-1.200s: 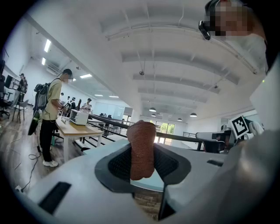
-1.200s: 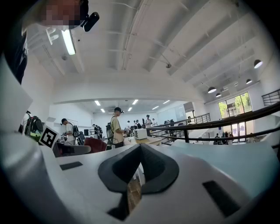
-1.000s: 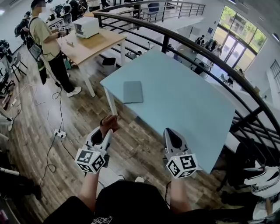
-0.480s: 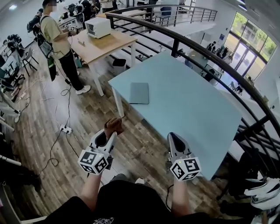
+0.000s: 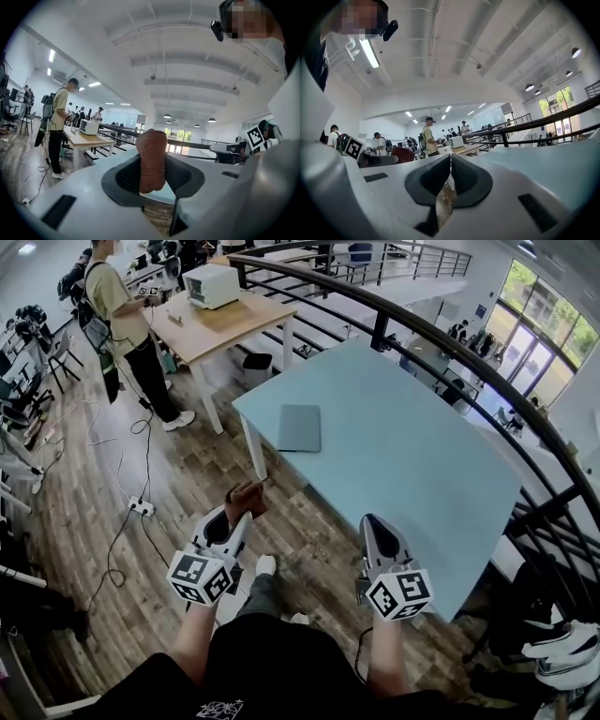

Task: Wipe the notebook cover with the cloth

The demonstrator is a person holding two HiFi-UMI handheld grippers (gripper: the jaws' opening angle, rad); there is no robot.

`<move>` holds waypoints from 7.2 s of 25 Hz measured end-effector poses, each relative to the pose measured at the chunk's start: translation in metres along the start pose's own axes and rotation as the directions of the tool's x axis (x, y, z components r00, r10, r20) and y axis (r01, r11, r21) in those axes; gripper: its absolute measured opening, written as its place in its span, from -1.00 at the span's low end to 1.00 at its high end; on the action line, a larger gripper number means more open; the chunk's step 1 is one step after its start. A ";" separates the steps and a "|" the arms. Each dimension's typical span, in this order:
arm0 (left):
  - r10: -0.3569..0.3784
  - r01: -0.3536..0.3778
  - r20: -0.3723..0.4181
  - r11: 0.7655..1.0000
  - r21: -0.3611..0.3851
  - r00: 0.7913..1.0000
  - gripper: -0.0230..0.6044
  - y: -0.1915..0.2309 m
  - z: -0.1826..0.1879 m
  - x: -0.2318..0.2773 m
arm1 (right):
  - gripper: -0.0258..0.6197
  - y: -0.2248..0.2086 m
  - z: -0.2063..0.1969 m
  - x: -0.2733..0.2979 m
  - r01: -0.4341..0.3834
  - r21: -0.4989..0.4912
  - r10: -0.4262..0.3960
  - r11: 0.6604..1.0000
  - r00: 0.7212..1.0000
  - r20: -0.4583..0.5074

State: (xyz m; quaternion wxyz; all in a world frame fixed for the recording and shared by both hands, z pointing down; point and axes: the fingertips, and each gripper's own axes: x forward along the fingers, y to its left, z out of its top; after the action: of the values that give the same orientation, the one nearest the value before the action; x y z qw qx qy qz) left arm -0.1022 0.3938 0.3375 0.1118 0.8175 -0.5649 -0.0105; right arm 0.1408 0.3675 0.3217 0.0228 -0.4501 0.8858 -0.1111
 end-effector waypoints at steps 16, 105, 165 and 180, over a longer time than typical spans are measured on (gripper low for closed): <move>-0.081 0.080 -0.034 0.997 -0.015 0.996 -0.51 0.089 0.006 0.121 | -0.90 -0.016 0.000 0.142 0.012 -0.029 -0.013 1.000 0.999 -0.032; -0.273 0.054 -0.487 0.908 -0.415 0.830 -0.50 0.186 -0.171 0.568 | -0.90 -0.284 -0.161 0.510 0.079 0.287 0.043 0.955 0.917 -0.397; -0.015 -0.239 -0.558 0.894 -0.379 0.830 -0.50 0.306 -0.154 0.498 | -0.90 -0.244 -0.172 0.528 -0.009 0.293 0.139 0.956 0.895 -0.424; -0.211 -0.036 -0.525 0.906 -0.421 0.824 -0.50 0.217 -0.149 0.520 | -0.90 -0.252 -0.167 0.499 0.047 0.272 0.073 0.961 0.908 -0.413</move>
State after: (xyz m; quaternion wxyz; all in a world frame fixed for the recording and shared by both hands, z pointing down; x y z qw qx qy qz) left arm -0.0933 -0.1354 0.5813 0.4416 0.7673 -0.4531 0.1049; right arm 0.0205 -0.1465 0.5692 -0.1045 -0.4021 0.8487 -0.3271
